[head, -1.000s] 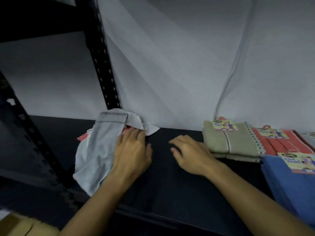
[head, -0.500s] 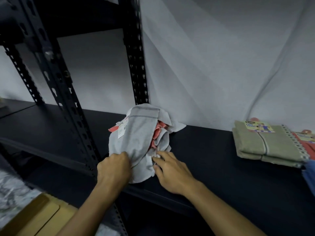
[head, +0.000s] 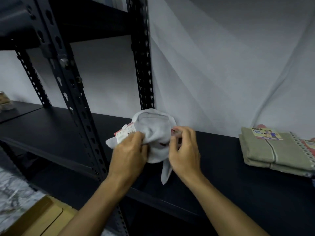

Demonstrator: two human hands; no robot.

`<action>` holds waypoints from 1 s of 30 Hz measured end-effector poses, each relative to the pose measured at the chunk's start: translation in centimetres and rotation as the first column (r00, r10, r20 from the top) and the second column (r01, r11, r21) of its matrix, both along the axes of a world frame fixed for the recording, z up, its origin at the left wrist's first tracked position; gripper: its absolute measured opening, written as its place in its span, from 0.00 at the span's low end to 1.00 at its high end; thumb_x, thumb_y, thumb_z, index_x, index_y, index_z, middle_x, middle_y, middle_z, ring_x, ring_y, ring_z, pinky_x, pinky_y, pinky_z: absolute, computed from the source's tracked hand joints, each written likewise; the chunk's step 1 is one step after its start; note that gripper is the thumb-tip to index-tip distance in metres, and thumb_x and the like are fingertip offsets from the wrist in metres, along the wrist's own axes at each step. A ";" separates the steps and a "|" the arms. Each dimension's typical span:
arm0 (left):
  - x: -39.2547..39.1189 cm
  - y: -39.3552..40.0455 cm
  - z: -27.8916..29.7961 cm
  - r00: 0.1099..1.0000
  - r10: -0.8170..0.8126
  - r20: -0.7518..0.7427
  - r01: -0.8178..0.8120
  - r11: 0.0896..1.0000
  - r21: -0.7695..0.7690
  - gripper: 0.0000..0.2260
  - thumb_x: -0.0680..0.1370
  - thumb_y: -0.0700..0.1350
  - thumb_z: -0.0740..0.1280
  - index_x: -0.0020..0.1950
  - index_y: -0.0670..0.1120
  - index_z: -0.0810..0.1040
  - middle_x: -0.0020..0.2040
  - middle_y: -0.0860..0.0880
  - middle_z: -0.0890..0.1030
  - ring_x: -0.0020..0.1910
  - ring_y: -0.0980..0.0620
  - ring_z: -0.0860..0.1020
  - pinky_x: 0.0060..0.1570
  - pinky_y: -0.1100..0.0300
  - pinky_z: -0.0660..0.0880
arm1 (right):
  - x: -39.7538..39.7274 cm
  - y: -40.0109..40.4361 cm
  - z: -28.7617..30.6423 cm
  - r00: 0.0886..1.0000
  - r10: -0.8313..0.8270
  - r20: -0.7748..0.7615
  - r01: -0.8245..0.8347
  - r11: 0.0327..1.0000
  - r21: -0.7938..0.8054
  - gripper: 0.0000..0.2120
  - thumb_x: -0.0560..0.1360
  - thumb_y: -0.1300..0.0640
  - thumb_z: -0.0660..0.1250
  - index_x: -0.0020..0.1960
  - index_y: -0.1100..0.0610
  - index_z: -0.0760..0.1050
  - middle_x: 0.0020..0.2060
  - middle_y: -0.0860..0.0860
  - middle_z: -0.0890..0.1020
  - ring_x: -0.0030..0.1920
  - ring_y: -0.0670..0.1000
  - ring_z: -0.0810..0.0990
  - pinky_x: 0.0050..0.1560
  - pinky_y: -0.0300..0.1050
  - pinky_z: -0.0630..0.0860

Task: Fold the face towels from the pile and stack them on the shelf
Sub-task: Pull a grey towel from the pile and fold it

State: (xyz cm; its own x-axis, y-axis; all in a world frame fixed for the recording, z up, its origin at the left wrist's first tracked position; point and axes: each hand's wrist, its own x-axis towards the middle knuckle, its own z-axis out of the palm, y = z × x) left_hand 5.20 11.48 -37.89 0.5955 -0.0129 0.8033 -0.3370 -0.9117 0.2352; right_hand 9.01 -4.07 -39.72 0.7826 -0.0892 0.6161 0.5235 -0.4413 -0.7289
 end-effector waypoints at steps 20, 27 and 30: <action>7.1 5.6 1.1 0.523 0.300 -0.798 -0.472 0.882 0.023 0.16 0.73 0.41 0.68 0.55 0.44 0.64 0.54 0.42 0.77 0.56 0.40 0.76 0.56 0.45 0.77 | 1.7 -0.4 -1.9 0.913 -0.139 -0.383 -0.136 0.781 -0.609 0.20 0.77 0.46 0.65 0.66 0.51 0.67 0.63 0.51 0.67 0.62 0.50 0.69 0.50 0.42 0.70; 4.5 3.6 4.1 0.701 0.439 -0.562 -0.417 0.892 0.176 0.10 0.75 0.44 0.68 0.52 0.41 0.76 0.46 0.44 0.80 0.41 0.45 0.77 0.33 0.55 0.72 | 2.1 -0.5 0.8 0.949 -0.084 -0.304 -0.064 0.892 -0.447 0.21 0.78 0.46 0.63 0.68 0.51 0.67 0.64 0.49 0.68 0.63 0.49 0.70 0.51 0.43 0.72; 2.5 2.3 6.7 0.775 0.490 -0.399 -0.430 0.872 0.234 0.10 0.76 0.44 0.67 0.53 0.41 0.74 0.46 0.44 0.79 0.41 0.46 0.74 0.34 0.54 0.69 | 2.2 -0.2 3.5 0.989 -0.013 -0.148 -0.046 0.923 -0.382 0.20 0.78 0.46 0.63 0.68 0.50 0.68 0.63 0.46 0.67 0.63 0.47 0.69 0.51 0.42 0.73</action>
State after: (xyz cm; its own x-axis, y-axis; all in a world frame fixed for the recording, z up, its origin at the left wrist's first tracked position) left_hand 7.71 13.78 -31.21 0.8386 0.2724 0.4718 0.2399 -0.9622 0.1291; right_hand 11.18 -4.29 -36.25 0.8654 0.1449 0.4798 0.4343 -0.6945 -0.5737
